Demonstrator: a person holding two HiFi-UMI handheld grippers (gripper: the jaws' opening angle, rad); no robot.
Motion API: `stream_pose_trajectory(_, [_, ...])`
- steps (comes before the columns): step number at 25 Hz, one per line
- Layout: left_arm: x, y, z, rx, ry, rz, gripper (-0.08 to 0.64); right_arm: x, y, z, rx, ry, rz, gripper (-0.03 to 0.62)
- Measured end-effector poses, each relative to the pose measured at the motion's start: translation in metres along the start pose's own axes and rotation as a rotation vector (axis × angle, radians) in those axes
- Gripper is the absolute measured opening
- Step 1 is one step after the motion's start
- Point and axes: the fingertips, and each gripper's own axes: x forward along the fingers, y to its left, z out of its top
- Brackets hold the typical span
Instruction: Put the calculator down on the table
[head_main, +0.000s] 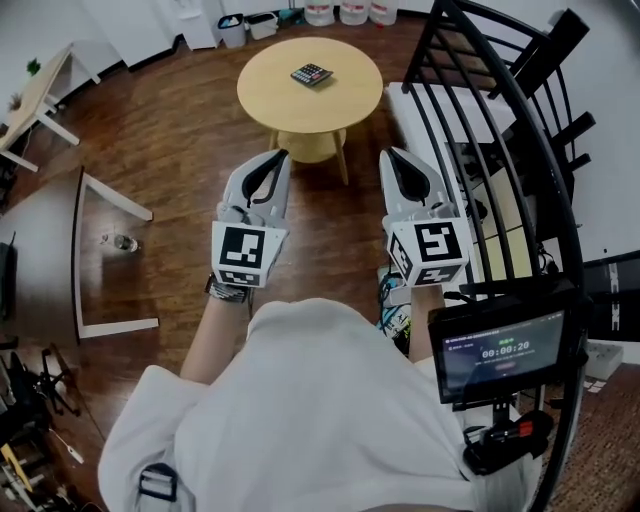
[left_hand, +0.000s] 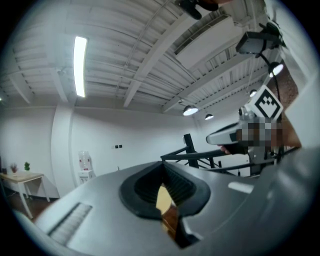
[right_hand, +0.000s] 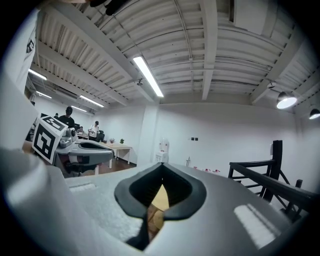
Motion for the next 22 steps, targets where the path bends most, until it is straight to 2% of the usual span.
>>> stream_pose_trajectory(4, [0.001,0.007,0.001,0.007,-0.006,0.014,0.000,0.005,0.006,0.001,0.005,-0.010,0.000,-0.002])
stream_pose_trajectory(22, [-0.004,0.007,-0.002,0.018,-0.009,-0.035,0.014,0.009,0.021,0.001,-0.020,0.014,0.021,-0.002])
